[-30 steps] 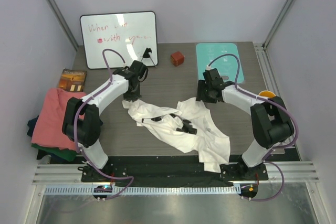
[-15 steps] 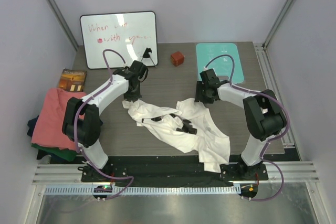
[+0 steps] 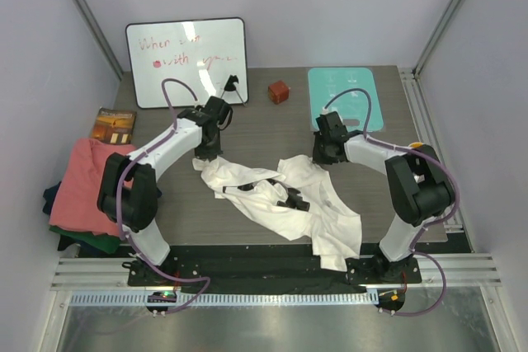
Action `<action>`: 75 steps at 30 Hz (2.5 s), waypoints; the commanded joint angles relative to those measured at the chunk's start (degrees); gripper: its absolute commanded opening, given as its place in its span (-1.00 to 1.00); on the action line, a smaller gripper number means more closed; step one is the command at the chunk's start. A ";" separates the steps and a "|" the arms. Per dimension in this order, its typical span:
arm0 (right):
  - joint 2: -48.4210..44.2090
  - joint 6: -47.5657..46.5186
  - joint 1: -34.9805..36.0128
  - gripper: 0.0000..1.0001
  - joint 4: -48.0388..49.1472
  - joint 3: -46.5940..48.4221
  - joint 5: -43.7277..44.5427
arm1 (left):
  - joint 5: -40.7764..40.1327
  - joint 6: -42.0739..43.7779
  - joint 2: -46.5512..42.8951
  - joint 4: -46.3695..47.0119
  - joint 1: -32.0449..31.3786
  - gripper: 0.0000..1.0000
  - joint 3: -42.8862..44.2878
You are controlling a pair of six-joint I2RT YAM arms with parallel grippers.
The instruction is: Fold and stack the t-shirts
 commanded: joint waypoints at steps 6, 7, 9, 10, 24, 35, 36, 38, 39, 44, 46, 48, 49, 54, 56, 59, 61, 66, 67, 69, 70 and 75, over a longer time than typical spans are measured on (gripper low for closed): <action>-21.15 -2.10 0.22 -0.98 -1.88 2.42 3.07 | 2.75 -0.78 -10.00 3.68 0.10 -0.99 -1.33; -22.73 -2.27 0.13 -0.98 -2.33 3.91 3.60 | 2.93 -1.30 -11.06 3.86 0.10 -0.99 -1.33; -27.02 -2.62 0.13 -0.98 -3.82 5.32 4.22 | 3.01 -1.57 -13.69 3.86 0.10 -0.99 -1.33; -28.27 -2.97 0.13 -0.98 -4.44 6.98 5.27 | 2.84 -1.57 -14.49 3.77 0.10 -1.00 -1.24; -47.09 -5.96 0.13 -0.98 -15.33 22.19 8.53 | 2.14 -6.49 -27.15 -1.05 0.10 -0.96 5.52; -48.50 -6.40 0.05 -0.98 -22.99 37.67 6.51 | -0.50 -6.49 -28.12 -5.20 0.19 -0.31 5.80; -48.85 -6.49 0.13 -0.98 -22.90 37.32 6.42 | 0.54 -6.50 -27.34 -4.15 0.19 -0.25 4.31; -49.29 -6.58 0.22 -0.98 -22.55 36.36 6.51 | 1.43 -6.41 -26.19 -3.09 0.19 -0.20 2.90; -49.46 -6.75 0.22 -0.98 -22.46 36.01 6.51 | 1.69 -6.49 -25.58 -2.04 0.19 -0.15 1.67; -48.50 -7.28 0.13 -0.98 -21.06 31.01 6.24 | 6.08 -6.93 -19.08 -0.10 0.19 -0.18 0.43; -48.50 -7.37 0.13 -0.98 -19.74 27.32 6.51 | 10.11 -7.37 -18.72 3.41 0.01 -0.22 -2.02; -47.80 -7.37 0.22 -0.98 -18.42 25.38 6.42 | 13.99 -8.16 -19.15 7.61 -1.64 -0.21 -5.70; -47.45 -7.46 0.13 -0.98 -18.07 24.06 6.42 | 14.35 -8.43 -19.42 8.68 -2.44 -0.19 -6.85; -44.64 -7.46 0.13 -0.98 -16.22 21.59 6.16 | 14.62 -9.66 -19.42 12.82 -10.86 -0.13 -13.00; -44.02 -7.28 0.13 -0.98 -15.78 20.80 6.07 | 14.53 -10.71 -18.89 13.44 -12.98 -0.12 -14.24; -43.14 -7.02 0.13 -0.98 -15.61 19.75 5.89 | 14.35 -12.73 -17.84 14.75 -16.24 -0.12 -17.31; -43.22 -7.02 0.22 -0.98 -15.34 18.69 5.98 | 13.74 -13.52 -17.40 16.42 -17.65 -0.12 -20.12; -43.49 -7.10 0.13 -0.98 -14.81 17.81 6.07 | 11.72 -14.93 -16.87 19.15 -18.00 -0.19 -23.73; -43.49 -7.28 0.13 -0.98 -14.73 17.63 6.15 | 11.37 -14.93 -16.43 19.41 -18.00 -0.20 -23.83; -43.58 -7.46 0.13 -0.98 -14.81 17.55 6.16 | 11.89 -14.49 -15.73 20.38 -18.00 -0.21 -23.91; -43.58 -7.46 0.13 -0.98 -14.81 17.37 6.33 | 12.15 -14.41 -15.12 20.56 -18.09 -0.21 -23.83; -43.75 -7.55 0.22 -0.98 -14.72 16.40 6.24 | 12.95 -14.32 -10.99 22.66 -18.88 -0.24 -23.56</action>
